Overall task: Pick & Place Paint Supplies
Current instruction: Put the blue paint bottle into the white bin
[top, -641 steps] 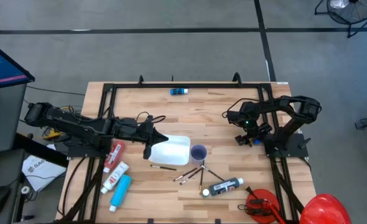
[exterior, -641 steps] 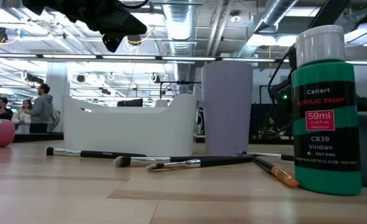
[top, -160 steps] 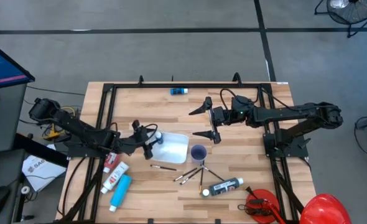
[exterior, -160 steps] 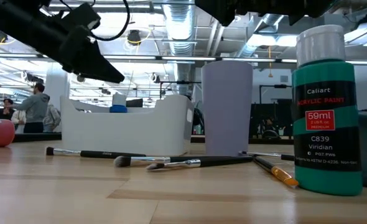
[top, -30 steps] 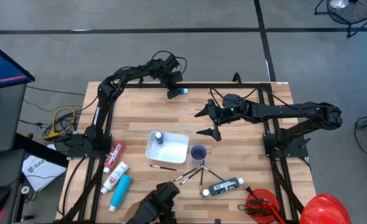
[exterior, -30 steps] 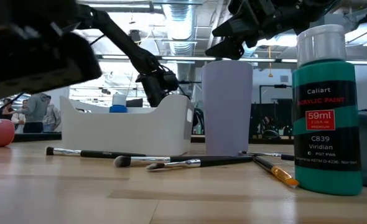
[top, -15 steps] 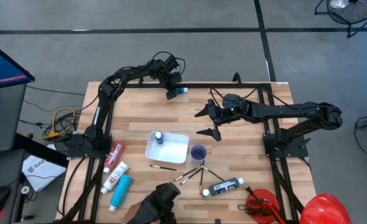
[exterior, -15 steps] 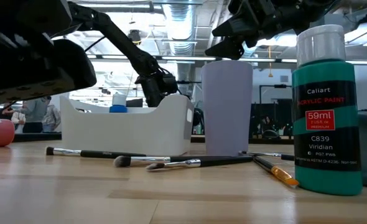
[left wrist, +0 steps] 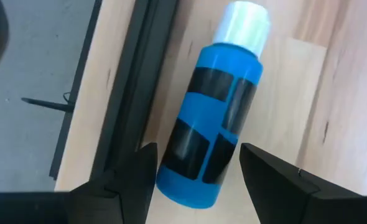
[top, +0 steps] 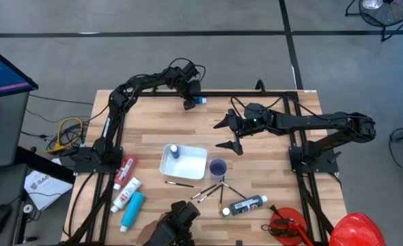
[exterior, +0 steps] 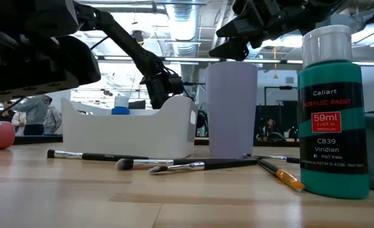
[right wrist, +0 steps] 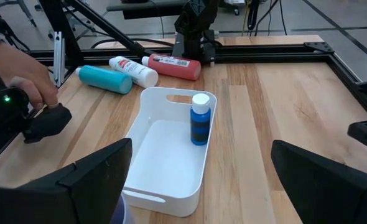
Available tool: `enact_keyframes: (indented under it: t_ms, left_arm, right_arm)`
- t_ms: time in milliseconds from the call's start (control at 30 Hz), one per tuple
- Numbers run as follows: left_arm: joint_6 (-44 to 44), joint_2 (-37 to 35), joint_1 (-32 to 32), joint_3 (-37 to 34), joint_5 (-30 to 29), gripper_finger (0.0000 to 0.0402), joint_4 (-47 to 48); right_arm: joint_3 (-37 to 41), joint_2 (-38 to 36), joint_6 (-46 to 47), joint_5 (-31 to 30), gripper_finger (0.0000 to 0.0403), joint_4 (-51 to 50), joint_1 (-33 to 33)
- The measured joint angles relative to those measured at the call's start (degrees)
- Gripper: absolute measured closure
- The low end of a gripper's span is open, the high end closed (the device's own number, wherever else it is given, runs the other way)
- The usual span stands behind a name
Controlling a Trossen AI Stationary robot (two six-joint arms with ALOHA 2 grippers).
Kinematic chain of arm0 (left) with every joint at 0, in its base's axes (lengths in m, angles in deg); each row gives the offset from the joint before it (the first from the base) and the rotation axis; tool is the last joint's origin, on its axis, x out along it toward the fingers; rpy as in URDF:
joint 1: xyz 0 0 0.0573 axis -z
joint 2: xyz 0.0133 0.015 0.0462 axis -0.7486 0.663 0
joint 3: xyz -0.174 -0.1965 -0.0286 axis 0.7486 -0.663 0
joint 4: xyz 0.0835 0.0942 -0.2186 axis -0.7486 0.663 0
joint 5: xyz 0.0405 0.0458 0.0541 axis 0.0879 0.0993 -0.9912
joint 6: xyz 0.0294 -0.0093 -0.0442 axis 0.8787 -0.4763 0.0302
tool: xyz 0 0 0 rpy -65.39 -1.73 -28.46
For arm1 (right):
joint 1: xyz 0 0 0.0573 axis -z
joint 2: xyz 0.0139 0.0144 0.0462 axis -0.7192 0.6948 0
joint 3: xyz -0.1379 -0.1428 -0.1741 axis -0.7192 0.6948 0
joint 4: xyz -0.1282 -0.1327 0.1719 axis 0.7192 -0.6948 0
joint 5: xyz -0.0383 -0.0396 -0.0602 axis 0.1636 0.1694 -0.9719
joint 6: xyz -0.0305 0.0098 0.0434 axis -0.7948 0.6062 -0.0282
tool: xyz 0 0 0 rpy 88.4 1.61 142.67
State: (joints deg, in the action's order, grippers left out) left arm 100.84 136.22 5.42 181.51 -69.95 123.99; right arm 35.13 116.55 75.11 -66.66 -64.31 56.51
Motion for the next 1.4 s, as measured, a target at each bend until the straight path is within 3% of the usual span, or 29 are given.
enact_keyframes:
  t_ms: [633,1000,1267,1400]
  left_arm:
    - [1.7,3.1,0.2,0.3,1.9,0.0182,0.4]
    - [1.7,2.6,0.2,0.2,1.5,0.0285,0.8]
    - [0.2,0.0,0.6,-0.4,1.6,0.0275,3.2]
    - [-1.2,-3.0,0.9,-0.2,5.5,0.0283,2.9]
  right_arm:
    - [0.0,0.0,0.0,0.0,0.0026,0.0,0.0]
    - [0.0,0.0,0.0,0.0,0.0026,0.0,0.0]
    - [0.0,0.0,0.0,0.0,0.0026,-0.1,0.0]
    - [0.0,0.0,0.0,0.0,0.0026,-0.1,0.0]
